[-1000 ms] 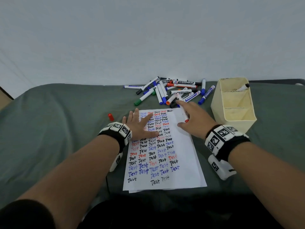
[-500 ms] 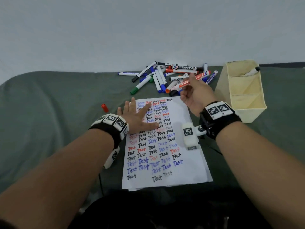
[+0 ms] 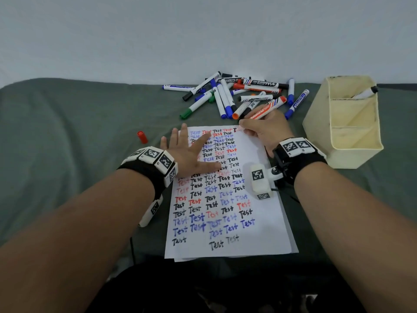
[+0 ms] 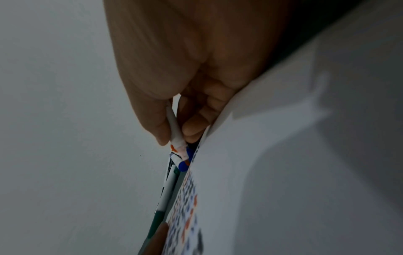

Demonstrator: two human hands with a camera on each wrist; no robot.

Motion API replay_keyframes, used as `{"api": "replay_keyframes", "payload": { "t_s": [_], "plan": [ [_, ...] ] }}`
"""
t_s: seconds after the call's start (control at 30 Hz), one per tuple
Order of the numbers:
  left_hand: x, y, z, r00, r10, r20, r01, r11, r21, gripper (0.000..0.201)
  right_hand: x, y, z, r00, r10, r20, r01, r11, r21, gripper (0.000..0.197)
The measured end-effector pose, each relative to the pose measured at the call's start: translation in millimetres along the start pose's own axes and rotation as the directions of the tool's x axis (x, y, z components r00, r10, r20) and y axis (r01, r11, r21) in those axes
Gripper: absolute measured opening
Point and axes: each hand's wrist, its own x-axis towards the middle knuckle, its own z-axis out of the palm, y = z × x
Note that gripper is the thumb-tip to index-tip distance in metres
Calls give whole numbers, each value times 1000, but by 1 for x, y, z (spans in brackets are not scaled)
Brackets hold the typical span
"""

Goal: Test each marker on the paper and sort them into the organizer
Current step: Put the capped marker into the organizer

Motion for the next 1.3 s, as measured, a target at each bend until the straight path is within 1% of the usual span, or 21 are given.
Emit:
{"api": "replay_keyframes", "payload": {
  "t_s": [0.17, 0.47, 0.63, 0.73, 0.97, 1.1, 1.3],
  "plan": [
    [0, 1, 1, 1000, -4, 2, 4, 1000, -10, 111, 2, 4, 0, 1000, -5, -24, 5, 1000, -22, 13],
    [-1, 2, 0, 1000, -7, 9, 7, 1000, -19, 111, 0, 2, 1, 999, -32, -18, 31, 999, -26, 10],
    [-2, 3, 0, 1000, -8, 12, 8, 1000, -21, 112, 1, 2, 1, 1000, -27, -7, 26, 996, -89, 13],
    [-2, 2, 0, 1000, -5, 7, 5, 1000, -20, 113, 0, 2, 0, 999, -37, -7, 36, 997, -68, 9],
    [-2, 2, 0, 1000, -3, 5, 3, 1000, -16, 113, -2, 1, 1, 1000, -26, -3, 26, 999, -30, 10],
    [-2, 2, 0, 1000, -1, 8, 1, 1000, -19, 112, -1, 0, 2, 1000, -28, 4, 28, 998, -58, 10],
    [-2, 1, 0, 1000, -2, 8, 2, 1000, -17, 108, -1, 1, 1, 999, -26, -20, 25, 998, -66, 11]
  ]
}}
